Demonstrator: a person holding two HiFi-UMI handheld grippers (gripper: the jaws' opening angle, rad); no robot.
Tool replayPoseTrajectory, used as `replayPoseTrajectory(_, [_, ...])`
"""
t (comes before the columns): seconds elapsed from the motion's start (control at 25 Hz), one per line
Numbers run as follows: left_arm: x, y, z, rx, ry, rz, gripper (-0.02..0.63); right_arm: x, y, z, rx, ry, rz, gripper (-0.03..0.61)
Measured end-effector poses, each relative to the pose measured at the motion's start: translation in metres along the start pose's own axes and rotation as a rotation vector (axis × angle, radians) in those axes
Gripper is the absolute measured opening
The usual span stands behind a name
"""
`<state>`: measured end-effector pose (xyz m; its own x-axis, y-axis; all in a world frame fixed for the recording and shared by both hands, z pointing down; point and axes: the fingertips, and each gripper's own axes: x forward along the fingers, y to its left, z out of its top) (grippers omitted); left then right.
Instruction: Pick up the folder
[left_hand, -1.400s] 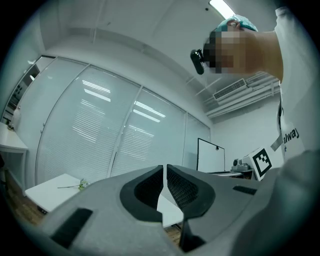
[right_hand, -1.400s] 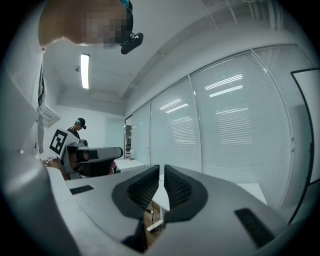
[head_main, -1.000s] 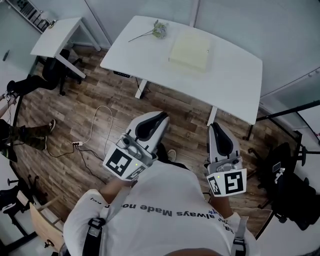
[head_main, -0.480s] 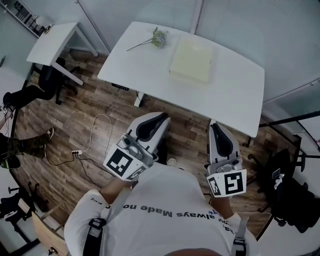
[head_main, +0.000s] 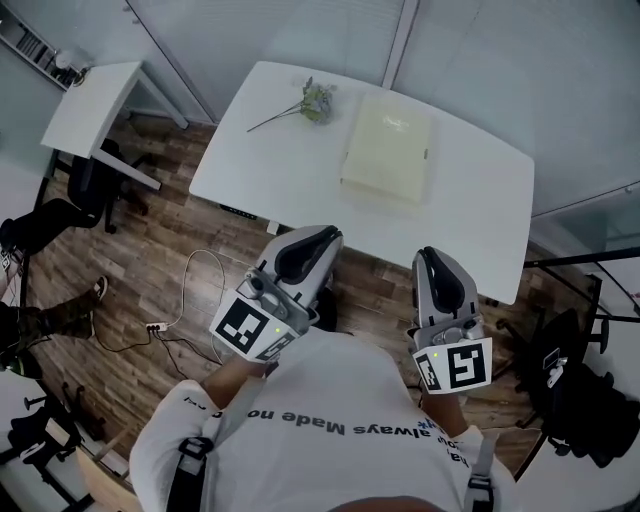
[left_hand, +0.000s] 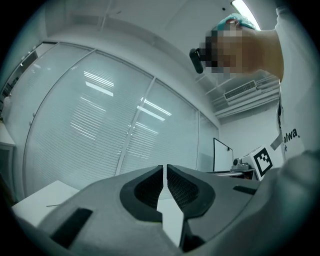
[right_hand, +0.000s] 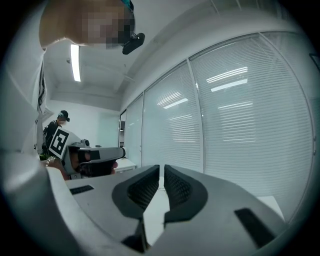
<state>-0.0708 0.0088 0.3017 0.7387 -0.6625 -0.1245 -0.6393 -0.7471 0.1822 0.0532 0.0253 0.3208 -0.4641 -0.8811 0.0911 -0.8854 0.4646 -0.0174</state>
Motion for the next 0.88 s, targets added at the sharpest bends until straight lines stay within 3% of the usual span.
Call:
replayPoseTrajectory(0.48, [0.080,0.105,0.004,-0.028,0.033,-0.051,0.029,0.121,-0.047,0.014,0.009,-0.001,-0.040,0.032])
replayPoseTrajectory(0.88, [0.116,0.153,0.003,-0.045,0.041,-0.057,0.029,0.175,-0.068,0.013,0.020,0.008,-0.041,0.032])
